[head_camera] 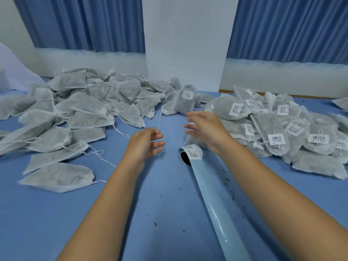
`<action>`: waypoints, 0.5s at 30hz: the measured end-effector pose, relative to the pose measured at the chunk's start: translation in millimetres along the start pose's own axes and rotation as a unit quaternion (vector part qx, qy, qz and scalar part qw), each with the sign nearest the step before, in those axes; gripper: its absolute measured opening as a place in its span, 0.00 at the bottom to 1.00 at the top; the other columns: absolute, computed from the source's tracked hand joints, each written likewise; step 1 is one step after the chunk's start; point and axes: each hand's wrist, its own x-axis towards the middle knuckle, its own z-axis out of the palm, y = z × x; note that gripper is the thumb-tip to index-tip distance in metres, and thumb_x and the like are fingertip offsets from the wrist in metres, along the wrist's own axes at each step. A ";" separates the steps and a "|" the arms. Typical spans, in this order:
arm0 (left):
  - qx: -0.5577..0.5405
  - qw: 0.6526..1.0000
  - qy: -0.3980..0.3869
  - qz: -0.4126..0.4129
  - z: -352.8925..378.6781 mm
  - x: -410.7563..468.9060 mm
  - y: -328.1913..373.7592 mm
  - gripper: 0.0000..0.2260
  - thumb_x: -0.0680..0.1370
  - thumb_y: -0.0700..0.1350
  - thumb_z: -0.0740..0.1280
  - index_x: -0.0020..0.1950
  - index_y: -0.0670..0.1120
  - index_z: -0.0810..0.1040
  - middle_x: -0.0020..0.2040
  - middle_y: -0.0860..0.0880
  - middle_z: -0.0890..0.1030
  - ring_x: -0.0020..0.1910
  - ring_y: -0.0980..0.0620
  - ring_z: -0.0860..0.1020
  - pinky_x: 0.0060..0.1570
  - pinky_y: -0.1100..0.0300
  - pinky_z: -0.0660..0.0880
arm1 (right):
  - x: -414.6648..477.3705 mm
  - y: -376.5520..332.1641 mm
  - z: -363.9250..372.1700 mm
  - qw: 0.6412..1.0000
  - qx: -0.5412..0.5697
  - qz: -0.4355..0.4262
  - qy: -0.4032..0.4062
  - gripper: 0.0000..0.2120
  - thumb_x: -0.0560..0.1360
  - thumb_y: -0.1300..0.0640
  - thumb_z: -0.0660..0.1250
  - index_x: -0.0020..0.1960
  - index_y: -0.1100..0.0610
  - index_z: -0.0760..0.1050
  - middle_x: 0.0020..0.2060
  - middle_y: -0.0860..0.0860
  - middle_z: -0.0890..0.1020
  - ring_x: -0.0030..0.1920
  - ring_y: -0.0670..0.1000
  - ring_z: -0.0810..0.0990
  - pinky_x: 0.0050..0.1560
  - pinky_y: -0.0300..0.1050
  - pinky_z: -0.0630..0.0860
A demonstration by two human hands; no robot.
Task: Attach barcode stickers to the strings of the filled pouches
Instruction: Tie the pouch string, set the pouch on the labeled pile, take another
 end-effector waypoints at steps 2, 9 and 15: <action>0.007 1.000 0.013 -0.004 -1.8 5.2 -0.8 0.06 0.80 0.43 0.64 0.48 0.44 0.80 0.45 0.48 0.84 0.34 0.54 0.82 0.30 0.64 0.78 | 12.0 2.2 11.1 0.998 -0.063 0.000 -0.018 0.06 0.78 0.61 0.66 0.51 0.61 0.80 0.47 0.55 0.81 0.44 0.50 0.81 0.44 0.38 0.80; 0.027 0.999 0.047 -0.004 -9.0 17.7 -1.3 0.08 0.80 0.39 0.61 0.44 0.44 0.78 0.41 0.48 0.82 0.34 0.52 0.80 0.28 0.66 0.76 | 75.4 19.3 56.6 0.919 -0.385 0.018 -0.083 0.07 0.74 0.62 0.66 0.37 0.63 0.76 0.35 0.58 0.80 0.33 0.53 0.78 0.35 0.41 0.76; 0.006 0.998 0.068 -0.006 -15.9 24.5 1.7 0.08 0.80 0.37 0.61 0.42 0.43 0.77 0.39 0.47 0.79 0.31 0.52 0.76 0.26 0.67 0.74 | 117.2 26.9 86.1 0.833 -0.544 0.001 -0.100 0.16 0.74 0.51 0.69 0.33 0.60 0.72 0.28 0.54 0.79 0.26 0.52 0.76 0.35 0.43 0.76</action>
